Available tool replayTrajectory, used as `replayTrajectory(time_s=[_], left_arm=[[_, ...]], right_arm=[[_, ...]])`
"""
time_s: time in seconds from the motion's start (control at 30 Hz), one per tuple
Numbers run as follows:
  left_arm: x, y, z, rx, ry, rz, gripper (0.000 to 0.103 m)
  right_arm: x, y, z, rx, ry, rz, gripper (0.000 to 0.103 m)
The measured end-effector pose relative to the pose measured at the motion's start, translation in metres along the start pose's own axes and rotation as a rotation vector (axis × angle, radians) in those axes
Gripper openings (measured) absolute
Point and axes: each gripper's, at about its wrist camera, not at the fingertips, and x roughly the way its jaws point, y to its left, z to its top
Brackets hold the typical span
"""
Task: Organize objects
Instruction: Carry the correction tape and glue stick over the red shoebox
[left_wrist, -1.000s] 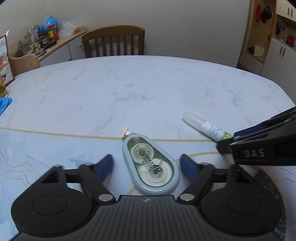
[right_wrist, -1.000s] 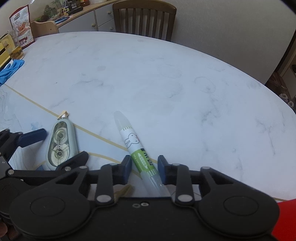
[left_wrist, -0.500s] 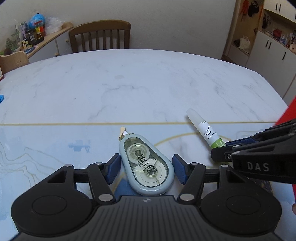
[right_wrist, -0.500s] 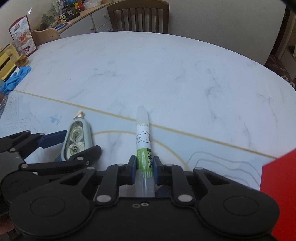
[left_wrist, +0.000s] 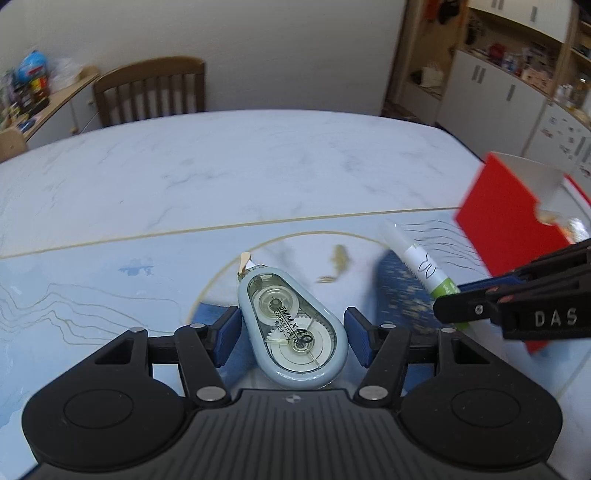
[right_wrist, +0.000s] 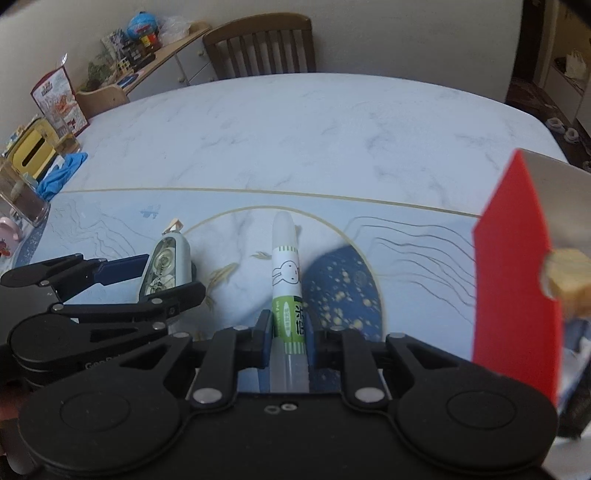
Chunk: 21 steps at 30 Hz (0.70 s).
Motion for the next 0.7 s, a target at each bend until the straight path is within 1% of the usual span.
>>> replayTrajectory(time_s=[0.1, 0.27, 0.4, 0.57, 0.7], left_arm=[[-0.015, -0.016, 0.002, 0.037, -0.015, -0.034, 0.061], [-0.04, -0.048, 0.014, 0.095, -0.071, -0.088, 0.061], [-0.058, -0.079, 0.023, 0.149, -0.119, -0.132, 0.061], [-0.066, -0.119, 0.034, 0.21, -0.153, -0.169, 0.061], [-0.066, -0.152, 0.039, 0.253, -0.166, -0.196, 0.061]], right_arm=[[-0.025, -0.011, -0.008, 0.031, -0.035, 0.002, 0.017], [-0.071, -0.035, -0.018, 0.089, -0.111, -0.006, 0.017], [-0.098, -0.055, -0.024, 0.129, -0.166, -0.012, 0.017], [-0.127, -0.084, -0.031, 0.173, -0.229, -0.033, 0.017], [-0.146, -0.117, -0.039, 0.219, -0.269, -0.058, 0.017]])
